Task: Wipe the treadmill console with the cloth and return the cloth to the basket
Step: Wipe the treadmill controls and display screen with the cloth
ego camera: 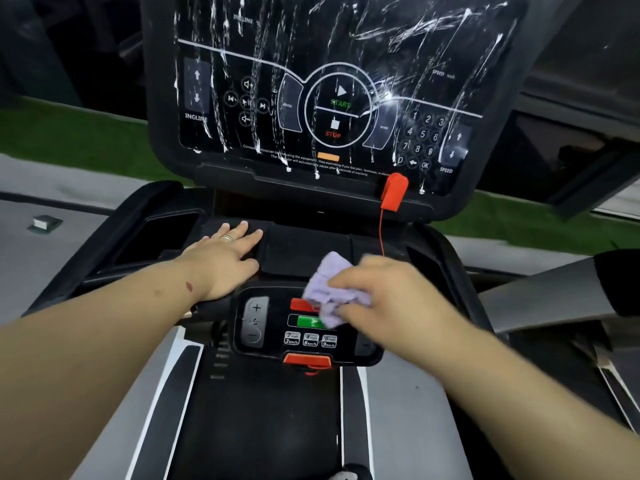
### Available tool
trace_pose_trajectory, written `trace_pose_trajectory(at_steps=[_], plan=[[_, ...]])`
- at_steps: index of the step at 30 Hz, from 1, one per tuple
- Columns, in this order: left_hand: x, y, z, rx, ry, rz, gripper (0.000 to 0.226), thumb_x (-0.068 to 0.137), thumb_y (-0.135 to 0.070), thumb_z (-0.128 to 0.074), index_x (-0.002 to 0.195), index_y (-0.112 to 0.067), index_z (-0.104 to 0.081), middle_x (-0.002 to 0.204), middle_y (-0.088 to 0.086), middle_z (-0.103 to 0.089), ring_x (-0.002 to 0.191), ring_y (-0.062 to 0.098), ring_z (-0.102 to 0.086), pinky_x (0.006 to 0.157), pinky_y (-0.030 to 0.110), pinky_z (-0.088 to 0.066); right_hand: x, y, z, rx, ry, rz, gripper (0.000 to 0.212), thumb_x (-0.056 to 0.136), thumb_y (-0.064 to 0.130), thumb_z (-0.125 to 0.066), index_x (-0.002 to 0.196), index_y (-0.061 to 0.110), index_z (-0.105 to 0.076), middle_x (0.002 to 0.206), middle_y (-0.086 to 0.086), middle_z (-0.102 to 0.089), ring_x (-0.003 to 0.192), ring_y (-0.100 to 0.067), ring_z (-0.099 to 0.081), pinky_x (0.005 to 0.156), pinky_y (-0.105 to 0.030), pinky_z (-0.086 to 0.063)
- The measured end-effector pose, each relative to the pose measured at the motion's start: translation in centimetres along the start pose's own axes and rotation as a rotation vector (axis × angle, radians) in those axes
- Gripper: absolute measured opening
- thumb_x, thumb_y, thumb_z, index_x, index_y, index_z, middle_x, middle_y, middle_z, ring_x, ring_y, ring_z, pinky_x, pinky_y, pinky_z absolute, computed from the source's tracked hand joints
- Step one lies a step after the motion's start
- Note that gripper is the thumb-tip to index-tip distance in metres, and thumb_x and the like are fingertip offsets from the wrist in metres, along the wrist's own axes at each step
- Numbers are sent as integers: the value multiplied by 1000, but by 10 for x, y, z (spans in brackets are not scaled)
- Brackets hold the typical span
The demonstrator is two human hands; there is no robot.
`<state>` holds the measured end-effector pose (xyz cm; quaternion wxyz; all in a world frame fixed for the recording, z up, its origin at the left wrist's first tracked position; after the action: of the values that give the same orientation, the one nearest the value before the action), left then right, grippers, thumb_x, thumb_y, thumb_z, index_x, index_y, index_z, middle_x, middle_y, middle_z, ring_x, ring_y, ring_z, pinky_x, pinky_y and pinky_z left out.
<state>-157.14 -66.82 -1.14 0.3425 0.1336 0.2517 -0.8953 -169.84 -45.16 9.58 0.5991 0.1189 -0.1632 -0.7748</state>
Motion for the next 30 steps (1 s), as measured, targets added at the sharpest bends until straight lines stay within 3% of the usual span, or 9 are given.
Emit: trace_pose_trajectory(at_steps=[2,6,12,20,26,30], plan=[[-2,-1,1,-8,4,-1,66,104,-37,-36,162,-42,-5,170,-9,10,157,15,12,128,39,1,-3,11,-11,-106,-64,79,11,80,28,-67,87,36,-71,71,12,-39,71,-14,-50,60,-34,-46],[-2,-2,1,-11,-5,-10,66,104,-36,-37,162,-40,-6,171,-8,9,157,16,11,128,40,0,-25,-22,5,-48,-74,-56,26,80,26,-68,103,35,-73,82,10,-54,78,-14,-57,66,-36,-51],[-3,-3,2,-15,-9,-6,64,104,-37,-36,162,-40,-8,171,-7,8,157,17,10,128,40,0,-9,11,-10,-81,-172,-12,14,83,23,-66,96,26,-72,86,7,-59,83,-15,-54,69,-35,-49],[-7,-4,2,-20,-11,-5,63,105,-36,-35,163,-38,-8,171,-7,7,157,17,11,128,39,0,-28,-19,8,-38,-42,-186,19,85,22,-65,99,33,-71,87,8,-56,82,-13,-56,69,-32,-49],[-7,-3,2,-20,-13,-10,62,106,-37,-34,163,-38,-8,171,-6,7,157,17,11,128,39,0,-2,20,-11,-92,-84,-48,14,88,24,-61,98,31,-69,83,7,-51,78,-15,-53,66,-33,-47],[-7,-3,2,-34,-12,-18,63,105,-37,-34,162,-39,-9,171,-7,7,157,16,12,127,39,1,-30,-23,9,-23,-30,-226,20,82,22,-70,98,35,-71,87,8,-56,80,-9,-55,68,-30,-48]])
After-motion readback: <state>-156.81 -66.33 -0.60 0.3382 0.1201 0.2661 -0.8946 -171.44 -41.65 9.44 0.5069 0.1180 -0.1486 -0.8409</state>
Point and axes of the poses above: each hand's wrist, its own x-axis towards the middle knuckle, its own z-axis out of the back of the hand, y = z × x, the point moved 5 cm from there along x, towards the middle knuckle
